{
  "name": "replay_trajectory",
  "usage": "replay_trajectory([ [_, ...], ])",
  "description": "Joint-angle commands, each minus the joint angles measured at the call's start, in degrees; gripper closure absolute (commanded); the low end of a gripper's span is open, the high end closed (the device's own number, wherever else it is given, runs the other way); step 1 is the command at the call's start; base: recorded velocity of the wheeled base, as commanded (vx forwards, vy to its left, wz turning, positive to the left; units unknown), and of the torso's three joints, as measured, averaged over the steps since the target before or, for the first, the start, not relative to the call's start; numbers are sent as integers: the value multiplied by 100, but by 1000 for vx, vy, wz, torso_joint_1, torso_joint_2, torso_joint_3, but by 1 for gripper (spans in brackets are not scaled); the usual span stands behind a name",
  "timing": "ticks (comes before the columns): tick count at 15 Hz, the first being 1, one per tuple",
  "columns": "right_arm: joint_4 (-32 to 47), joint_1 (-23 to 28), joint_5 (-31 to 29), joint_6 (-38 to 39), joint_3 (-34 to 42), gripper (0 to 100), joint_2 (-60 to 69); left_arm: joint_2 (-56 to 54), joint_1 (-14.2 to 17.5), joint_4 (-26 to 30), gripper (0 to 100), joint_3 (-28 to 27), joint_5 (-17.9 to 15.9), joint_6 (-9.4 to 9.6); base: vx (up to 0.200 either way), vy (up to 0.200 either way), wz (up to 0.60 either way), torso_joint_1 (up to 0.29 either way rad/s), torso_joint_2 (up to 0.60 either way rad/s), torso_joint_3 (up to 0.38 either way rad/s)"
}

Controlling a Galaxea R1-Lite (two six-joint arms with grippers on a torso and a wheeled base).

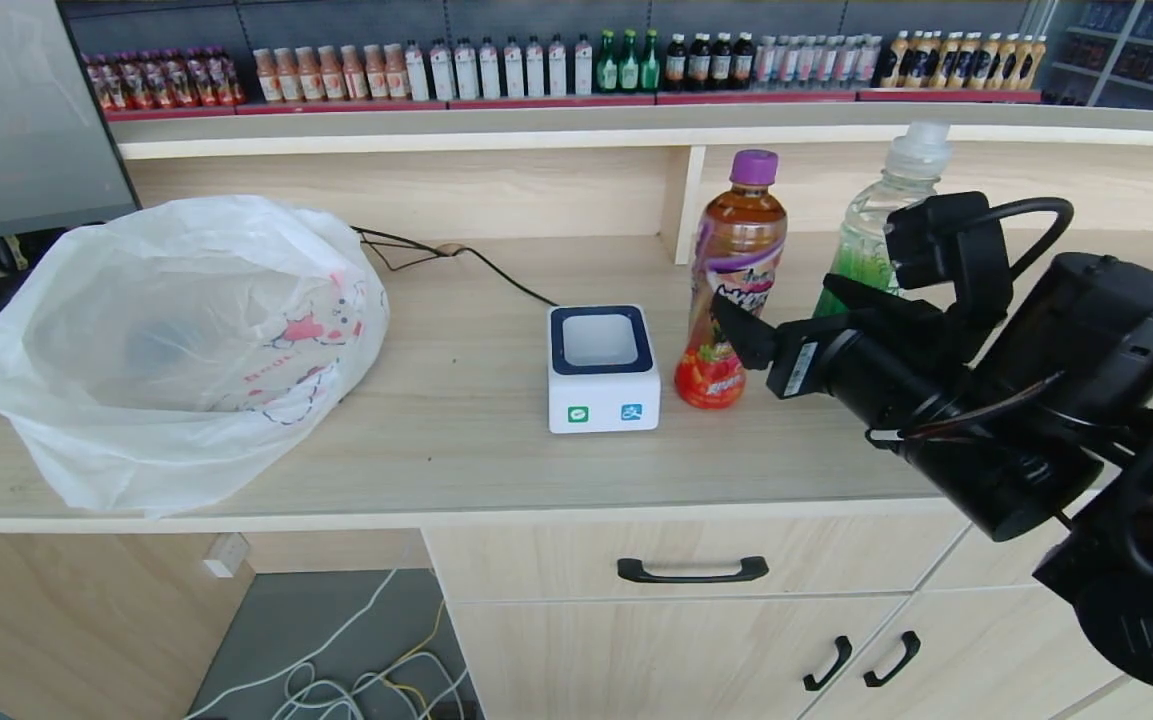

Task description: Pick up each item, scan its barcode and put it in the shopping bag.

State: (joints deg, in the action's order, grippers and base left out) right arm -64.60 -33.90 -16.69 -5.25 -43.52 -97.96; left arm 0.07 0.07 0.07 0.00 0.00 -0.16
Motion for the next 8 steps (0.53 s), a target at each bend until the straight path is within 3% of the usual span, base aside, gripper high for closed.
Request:
replay_trajectory([
  [1,0,-20,-54,16,-34,0,-206,1,1,1,0,0,0,-2,0,0,0,0,0,0],
  [8,-27,24,-115,60,-368,0,-619,1,-7,1,0,0,0,-2,0,0,0,0,0,0],
])
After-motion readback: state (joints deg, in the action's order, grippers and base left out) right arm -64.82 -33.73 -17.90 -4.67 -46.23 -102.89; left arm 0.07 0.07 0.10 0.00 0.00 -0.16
